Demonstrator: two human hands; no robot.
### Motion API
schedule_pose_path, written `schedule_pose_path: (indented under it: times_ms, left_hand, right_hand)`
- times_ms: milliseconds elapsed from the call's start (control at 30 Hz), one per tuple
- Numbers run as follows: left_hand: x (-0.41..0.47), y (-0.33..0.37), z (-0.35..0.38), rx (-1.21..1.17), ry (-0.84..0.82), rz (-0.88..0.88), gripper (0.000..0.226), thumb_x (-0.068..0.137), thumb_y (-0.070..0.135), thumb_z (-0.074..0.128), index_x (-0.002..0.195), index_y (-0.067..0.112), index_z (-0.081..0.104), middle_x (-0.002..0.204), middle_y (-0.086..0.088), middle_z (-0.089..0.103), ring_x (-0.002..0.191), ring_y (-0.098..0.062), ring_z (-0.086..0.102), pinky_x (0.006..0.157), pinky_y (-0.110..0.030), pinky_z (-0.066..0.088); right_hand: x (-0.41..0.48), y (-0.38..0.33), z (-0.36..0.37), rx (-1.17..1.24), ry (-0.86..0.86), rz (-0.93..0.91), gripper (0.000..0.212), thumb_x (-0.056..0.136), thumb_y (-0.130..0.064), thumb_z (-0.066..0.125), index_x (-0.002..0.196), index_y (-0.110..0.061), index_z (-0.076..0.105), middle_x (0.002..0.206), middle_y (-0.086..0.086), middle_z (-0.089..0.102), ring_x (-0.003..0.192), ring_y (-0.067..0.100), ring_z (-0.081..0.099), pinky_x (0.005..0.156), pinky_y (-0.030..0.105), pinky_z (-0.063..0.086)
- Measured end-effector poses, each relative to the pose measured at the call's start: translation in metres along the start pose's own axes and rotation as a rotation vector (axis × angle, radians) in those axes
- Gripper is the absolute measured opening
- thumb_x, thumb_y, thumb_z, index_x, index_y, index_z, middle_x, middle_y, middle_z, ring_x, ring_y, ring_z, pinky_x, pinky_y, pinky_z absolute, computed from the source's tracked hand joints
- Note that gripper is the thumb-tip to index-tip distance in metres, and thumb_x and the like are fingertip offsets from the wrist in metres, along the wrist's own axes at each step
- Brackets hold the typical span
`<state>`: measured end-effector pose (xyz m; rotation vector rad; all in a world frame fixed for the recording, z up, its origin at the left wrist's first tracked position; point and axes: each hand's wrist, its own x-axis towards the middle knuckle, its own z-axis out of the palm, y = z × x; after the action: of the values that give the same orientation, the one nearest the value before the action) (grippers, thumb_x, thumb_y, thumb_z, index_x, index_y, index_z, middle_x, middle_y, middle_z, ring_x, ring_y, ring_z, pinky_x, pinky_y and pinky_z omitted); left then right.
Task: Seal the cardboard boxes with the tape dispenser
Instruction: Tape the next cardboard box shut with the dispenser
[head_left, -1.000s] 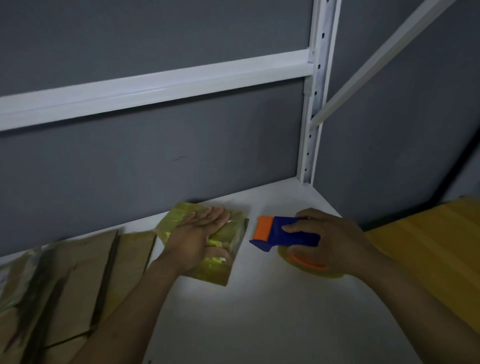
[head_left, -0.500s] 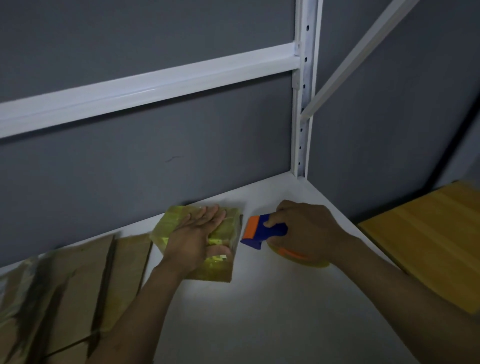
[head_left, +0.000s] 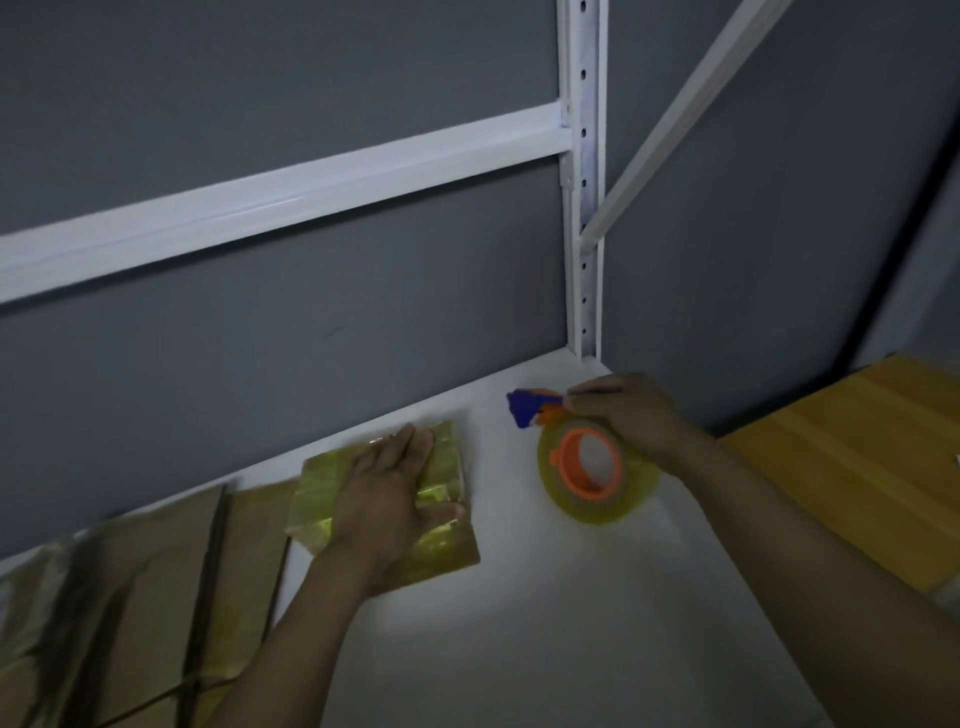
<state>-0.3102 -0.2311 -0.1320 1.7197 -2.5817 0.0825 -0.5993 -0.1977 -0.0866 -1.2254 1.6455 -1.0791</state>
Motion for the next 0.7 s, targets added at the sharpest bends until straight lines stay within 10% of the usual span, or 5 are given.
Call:
schedule_pose_path:
  times_ms: [100,200,400,500,700]
  left_hand:
    - [0.004,-0.007,-0.016,0.035,-0.086,0.036,0.125,0.042,0.097,0.011,0.153,0.039,0.014,0.163,0.006,-0.002,0.145,-0.025,0.015,0.118,-0.035,0.013]
    - [0.009,-0.014,-0.016,0.050,-0.069,0.083,0.128,0.040,0.104,0.006,0.151,0.043,0.019,0.161,0.009,0.011,0.134,-0.022,0.022,0.110,-0.035,0.019]
    - [0.006,-0.016,-0.005,-0.076,-0.018,0.069,0.109,0.053,0.099,0.025,0.148,0.046,0.020,0.155,0.017,0.016,0.143,-0.015,0.004,0.115,-0.036,0.004]
    - [0.008,-0.017,-0.006,-0.122,-0.054,0.046,0.107,0.054,0.095,0.029,0.149,0.047,0.016,0.156,0.017,0.013,0.145,-0.012,0.004,0.120,-0.043,0.000]
    - [0.006,-0.019,-0.005,-0.155,-0.078,0.058,0.119,0.045,0.101,0.029,0.150,0.046,0.013,0.158,0.018,0.008,0.146,-0.008,0.006,0.119,-0.043,-0.003]
  right_hand:
    - [0.002,0.011,-0.008,0.196,-0.087,0.183,0.017,0.087,-0.031,0.068,0.093,-0.015,0.067,0.081,0.004,0.071,0.066,0.011,0.066,0.054,0.023,0.052]
    - [0.011,0.029,0.000,0.023,-0.124,0.197,0.020,0.095,-0.031,0.057,0.098,-0.013,0.067,0.092,0.005,0.070,0.079,0.015,0.065,0.069,0.025,0.051]
    - [0.004,0.027,0.054,-0.705,0.165,-0.281,0.034,0.099,-0.019,0.045,0.131,-0.015,0.056,0.121,0.003,0.063,0.109,0.016,0.056,0.094,0.023,0.040]
    - [-0.016,0.004,0.095,-0.412,-0.032,-0.345,0.042,0.103,-0.031,0.035,0.144,-0.024,0.039,0.125,0.004,0.061,0.111,0.014,0.057,0.091,0.021,0.045]
    - [-0.042,0.009,0.148,0.325,-0.363,0.156,0.054,0.100,-0.052,0.023,0.151,-0.035,0.017,0.151,-0.003,0.034,0.126,0.009,0.042,0.094,0.025,0.037]
